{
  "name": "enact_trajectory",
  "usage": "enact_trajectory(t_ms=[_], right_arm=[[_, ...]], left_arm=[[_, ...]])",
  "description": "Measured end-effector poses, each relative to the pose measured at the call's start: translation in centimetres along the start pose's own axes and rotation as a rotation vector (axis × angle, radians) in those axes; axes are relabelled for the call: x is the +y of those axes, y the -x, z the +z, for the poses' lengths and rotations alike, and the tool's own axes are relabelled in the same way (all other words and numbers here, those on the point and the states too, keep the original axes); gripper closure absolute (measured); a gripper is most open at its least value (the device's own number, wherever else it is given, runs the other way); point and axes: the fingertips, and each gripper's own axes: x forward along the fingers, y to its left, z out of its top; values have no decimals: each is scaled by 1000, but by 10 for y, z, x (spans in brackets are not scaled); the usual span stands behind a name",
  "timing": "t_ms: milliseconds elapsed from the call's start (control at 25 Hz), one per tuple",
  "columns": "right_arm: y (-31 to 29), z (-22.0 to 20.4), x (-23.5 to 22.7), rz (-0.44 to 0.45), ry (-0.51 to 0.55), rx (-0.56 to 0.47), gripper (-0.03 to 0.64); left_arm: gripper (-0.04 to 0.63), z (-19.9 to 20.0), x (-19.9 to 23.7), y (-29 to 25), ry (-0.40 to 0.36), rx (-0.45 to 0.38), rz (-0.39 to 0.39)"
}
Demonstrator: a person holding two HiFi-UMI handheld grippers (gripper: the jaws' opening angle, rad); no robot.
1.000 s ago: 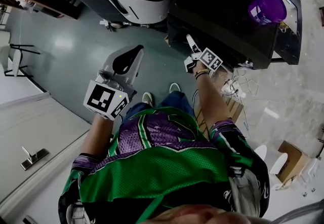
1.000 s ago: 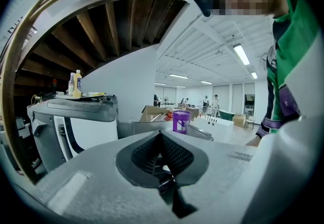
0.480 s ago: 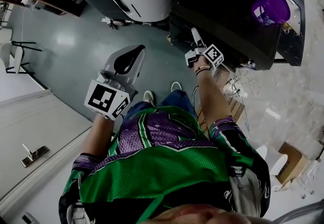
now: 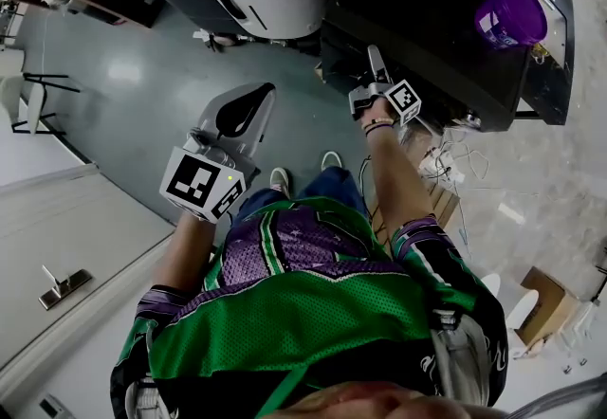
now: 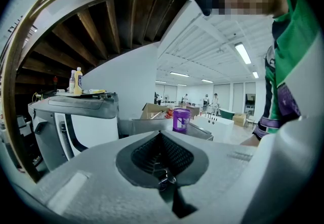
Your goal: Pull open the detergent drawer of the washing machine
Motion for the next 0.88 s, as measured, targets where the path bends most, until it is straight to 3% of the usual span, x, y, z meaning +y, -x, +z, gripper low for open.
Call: enact_trajectory(t_ms=[880], right_arm=[[26, -26, 0, 5, -8, 35, 155]], left_arm=[[578, 1, 4, 20, 24, -39, -26]])
